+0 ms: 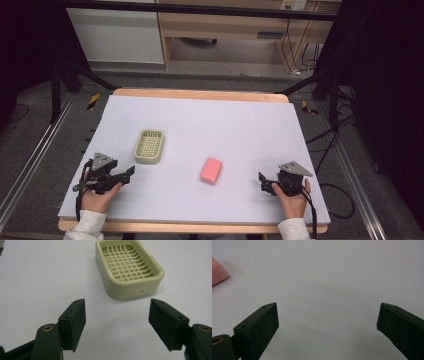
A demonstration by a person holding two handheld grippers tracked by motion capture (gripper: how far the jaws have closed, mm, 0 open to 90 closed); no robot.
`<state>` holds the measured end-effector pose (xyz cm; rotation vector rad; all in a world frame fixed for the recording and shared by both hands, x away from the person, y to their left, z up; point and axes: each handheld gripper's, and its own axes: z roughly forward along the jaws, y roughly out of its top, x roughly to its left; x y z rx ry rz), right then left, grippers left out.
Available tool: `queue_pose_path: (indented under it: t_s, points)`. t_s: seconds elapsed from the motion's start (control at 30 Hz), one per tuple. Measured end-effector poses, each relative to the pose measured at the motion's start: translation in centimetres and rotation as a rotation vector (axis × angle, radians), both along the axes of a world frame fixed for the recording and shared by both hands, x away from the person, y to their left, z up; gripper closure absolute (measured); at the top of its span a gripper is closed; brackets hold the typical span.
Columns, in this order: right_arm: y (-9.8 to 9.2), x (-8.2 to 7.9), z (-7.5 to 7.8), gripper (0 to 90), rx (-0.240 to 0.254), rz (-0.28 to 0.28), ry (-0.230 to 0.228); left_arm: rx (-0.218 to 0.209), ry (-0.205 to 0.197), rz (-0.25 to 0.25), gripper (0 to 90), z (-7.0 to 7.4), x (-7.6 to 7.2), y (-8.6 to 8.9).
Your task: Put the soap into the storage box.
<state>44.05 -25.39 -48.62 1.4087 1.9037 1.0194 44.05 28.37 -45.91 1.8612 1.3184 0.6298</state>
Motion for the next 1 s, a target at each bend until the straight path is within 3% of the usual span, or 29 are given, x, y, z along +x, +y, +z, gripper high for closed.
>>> queue_pose_path:
  t_s: [0.37, 0.7, 1.0]
  points:
    - [0.1, 0.0, 0.0, 4.4, -0.007, 0.003, 0.002, -0.001, 0.003, -0.04, 29.1, 0.3, -0.2, -1.1]
    - [0.1, 0.0, -0.1, 4.4, -0.012, 0.008, -0.001, -0.027, -0.005, -0.072, 28.6, 0.7, -0.5, -2.4]
    - [0.1, 0.0, -0.1, 4.5, -0.016, 0.011, -0.002, -0.019, -0.002, -0.111, 28.2, 1.0, -0.7, -3.8]
